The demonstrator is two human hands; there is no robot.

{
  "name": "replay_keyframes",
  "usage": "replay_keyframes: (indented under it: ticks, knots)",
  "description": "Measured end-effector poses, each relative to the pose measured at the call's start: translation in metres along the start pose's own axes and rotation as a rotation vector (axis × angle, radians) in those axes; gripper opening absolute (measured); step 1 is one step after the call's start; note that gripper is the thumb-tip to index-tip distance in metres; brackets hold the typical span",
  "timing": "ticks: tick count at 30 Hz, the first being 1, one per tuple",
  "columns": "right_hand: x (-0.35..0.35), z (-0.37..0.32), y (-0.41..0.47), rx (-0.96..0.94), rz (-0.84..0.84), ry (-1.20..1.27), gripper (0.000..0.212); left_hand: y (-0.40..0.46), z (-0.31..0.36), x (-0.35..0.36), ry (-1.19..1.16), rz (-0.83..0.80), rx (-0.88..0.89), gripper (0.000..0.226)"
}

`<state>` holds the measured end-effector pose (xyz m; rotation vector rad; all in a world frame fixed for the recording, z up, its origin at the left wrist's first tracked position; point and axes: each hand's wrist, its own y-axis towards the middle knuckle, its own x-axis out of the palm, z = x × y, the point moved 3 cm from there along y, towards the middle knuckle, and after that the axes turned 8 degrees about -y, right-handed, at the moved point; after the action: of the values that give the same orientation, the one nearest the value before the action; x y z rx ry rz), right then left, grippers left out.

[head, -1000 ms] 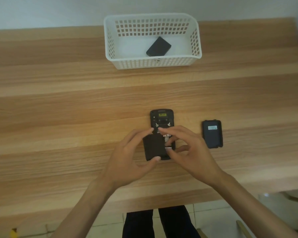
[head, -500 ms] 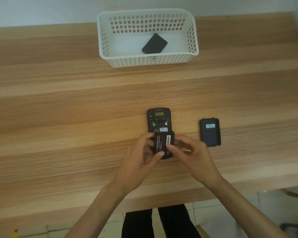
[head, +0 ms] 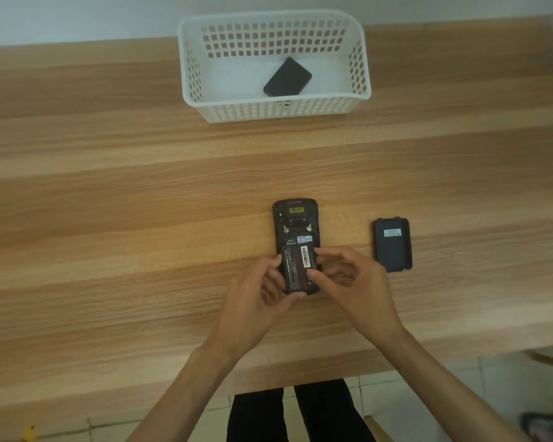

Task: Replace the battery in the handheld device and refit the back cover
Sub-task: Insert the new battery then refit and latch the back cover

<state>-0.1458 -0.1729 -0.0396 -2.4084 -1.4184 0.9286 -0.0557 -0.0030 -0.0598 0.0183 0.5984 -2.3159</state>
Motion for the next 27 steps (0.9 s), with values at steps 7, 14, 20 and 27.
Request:
replay_keyframes:
  ticks: [7, 14, 20, 27]
  knots:
    - [0.001, -0.001, -0.008, -0.157, 0.0, -0.083, 0.053, 0.003, 0.001, 0.0, 0.013, 0.007, -0.007, 0.054]
    - [0.001, -0.002, -0.007, -0.291, 0.007, -0.193, 0.049, 0.01, 0.003, 0.0, 0.083, 0.027, 0.064, 0.052]
    - [0.002, 0.004, -0.006, -0.443, 0.098, -0.424, 0.046, 0.012, 0.006, -0.001, 0.133, 0.011, 0.138, 0.048]
    - [0.007, 0.007, -0.004, -0.452, 0.113, -0.458, 0.048, 0.014, 0.002, 0.0, 0.175, 0.012, 0.159, 0.044]
